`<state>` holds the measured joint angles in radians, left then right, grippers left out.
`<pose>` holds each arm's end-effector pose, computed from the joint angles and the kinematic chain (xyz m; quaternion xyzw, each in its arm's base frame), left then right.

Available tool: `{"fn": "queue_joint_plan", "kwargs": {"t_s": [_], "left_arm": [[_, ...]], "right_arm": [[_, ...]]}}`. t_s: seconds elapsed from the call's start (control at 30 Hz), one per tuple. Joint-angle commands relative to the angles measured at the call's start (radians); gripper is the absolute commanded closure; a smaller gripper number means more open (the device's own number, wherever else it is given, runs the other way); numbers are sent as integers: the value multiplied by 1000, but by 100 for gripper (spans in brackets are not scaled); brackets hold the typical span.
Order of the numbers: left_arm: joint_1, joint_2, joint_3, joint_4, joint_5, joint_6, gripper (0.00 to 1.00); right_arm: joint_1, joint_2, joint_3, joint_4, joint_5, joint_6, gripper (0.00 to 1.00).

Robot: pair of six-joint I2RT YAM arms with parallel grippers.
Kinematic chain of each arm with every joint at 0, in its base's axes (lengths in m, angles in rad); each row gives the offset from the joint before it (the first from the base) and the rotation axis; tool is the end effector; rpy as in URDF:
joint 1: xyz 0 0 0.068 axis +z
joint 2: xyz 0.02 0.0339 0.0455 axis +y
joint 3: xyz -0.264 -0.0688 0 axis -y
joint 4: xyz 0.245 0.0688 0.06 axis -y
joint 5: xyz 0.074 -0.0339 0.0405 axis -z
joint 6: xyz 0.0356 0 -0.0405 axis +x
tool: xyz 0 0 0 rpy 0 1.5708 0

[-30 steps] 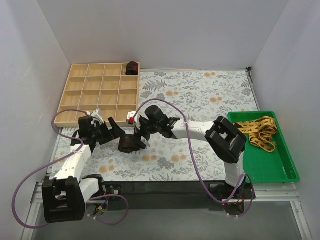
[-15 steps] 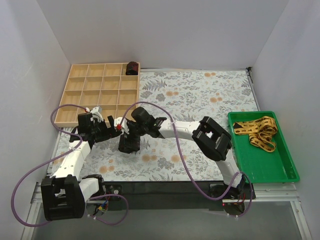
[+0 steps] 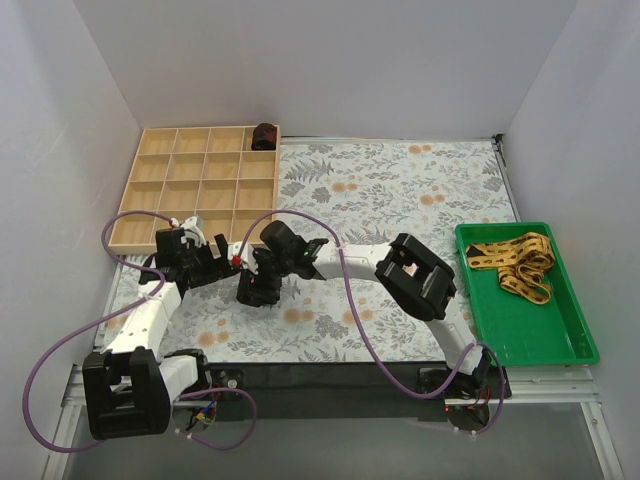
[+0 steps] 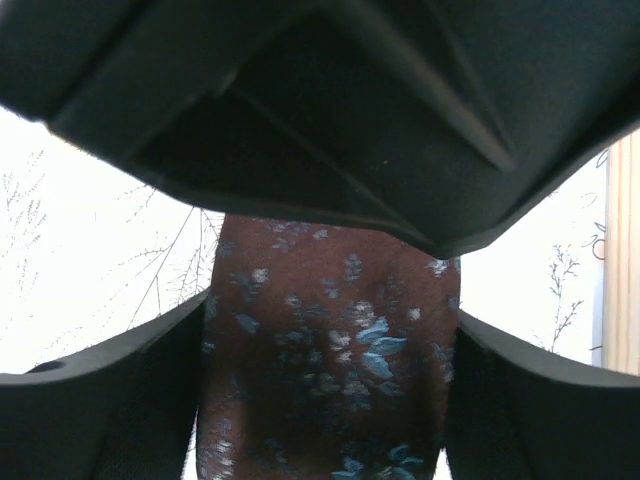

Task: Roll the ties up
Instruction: Roll the tie

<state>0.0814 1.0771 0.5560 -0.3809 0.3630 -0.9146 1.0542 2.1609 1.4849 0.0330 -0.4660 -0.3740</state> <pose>0.2041 0.0040 0.1919 -0.3918 0.8445 -0.2866 0.2262 0.2233 0.4255 0.1629 -0.6480 0.5899 0.3399 0.3415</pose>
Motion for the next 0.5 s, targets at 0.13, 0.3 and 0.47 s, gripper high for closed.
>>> {"fn": "queue_joint_plan", "kwargs": {"t_s": [0.13, 0.3, 0.47], "left_arm": [[-2, 3, -11, 22, 54, -4, 20], [0, 7, -24, 31, 74, -13, 20], [-2, 17, -53, 46, 149, -27, 19]], "right_arm": [[6, 4, -31, 11, -3, 10, 45], [6, -21, -48, 30, -6, 15, 54], [6, -67, -64, 36, -16, 10, 32]]}}
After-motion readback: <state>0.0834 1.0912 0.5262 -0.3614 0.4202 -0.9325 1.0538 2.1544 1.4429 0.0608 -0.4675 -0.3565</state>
